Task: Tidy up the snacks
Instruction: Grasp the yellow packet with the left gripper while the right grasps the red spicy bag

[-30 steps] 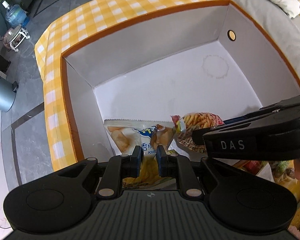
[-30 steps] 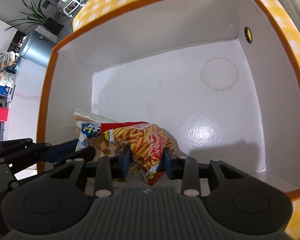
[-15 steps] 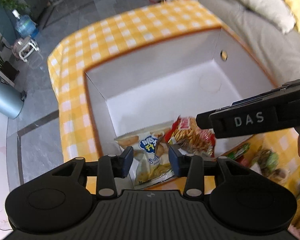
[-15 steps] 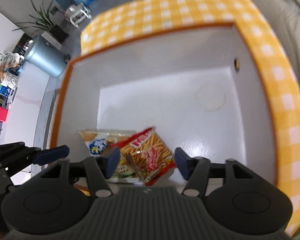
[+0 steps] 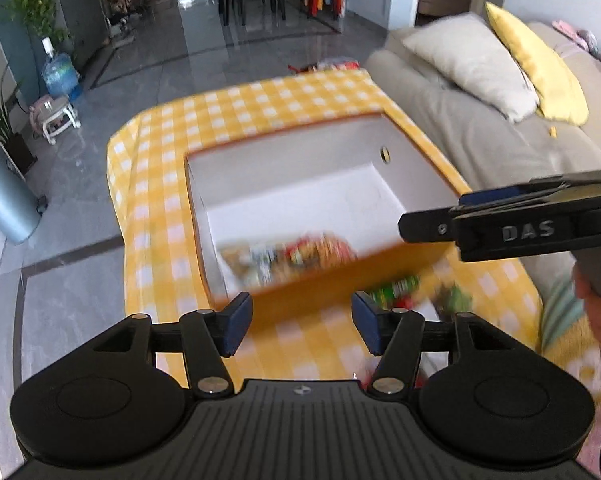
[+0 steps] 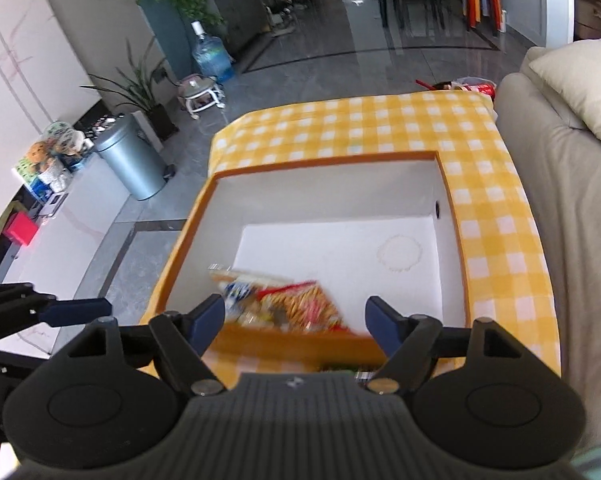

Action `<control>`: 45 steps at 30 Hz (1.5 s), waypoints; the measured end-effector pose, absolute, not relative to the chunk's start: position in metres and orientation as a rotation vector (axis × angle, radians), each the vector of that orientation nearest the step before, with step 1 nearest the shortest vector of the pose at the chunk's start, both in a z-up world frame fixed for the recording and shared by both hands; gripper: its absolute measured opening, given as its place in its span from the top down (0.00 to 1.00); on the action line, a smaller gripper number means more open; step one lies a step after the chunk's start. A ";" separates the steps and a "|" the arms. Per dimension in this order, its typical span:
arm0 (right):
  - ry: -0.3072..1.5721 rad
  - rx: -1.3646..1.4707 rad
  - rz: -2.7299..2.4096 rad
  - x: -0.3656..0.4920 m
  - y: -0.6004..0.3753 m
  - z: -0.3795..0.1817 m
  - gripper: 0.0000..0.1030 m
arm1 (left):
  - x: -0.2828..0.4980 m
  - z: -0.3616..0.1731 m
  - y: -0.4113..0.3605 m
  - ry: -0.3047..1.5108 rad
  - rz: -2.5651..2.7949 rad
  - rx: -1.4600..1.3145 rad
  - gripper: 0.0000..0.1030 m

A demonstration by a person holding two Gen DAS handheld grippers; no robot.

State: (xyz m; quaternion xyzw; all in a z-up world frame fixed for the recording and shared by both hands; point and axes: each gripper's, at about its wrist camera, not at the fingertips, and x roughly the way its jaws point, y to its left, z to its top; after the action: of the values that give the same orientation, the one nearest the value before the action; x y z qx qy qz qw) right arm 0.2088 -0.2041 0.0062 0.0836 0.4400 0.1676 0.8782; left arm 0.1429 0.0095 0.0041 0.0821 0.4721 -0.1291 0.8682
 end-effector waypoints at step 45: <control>1.370 0.094 0.418 0.156 -0.140 -0.165 0.21 | 0.126 -0.160 0.065 1.387 -0.245 0.007 0.35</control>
State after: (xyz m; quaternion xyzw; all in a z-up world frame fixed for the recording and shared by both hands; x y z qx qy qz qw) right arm 0.1565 -0.1405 -0.1654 0.0429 0.6277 0.1914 0.7534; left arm 0.1258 0.0650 -0.1601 0.0033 0.6374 -0.1128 0.7622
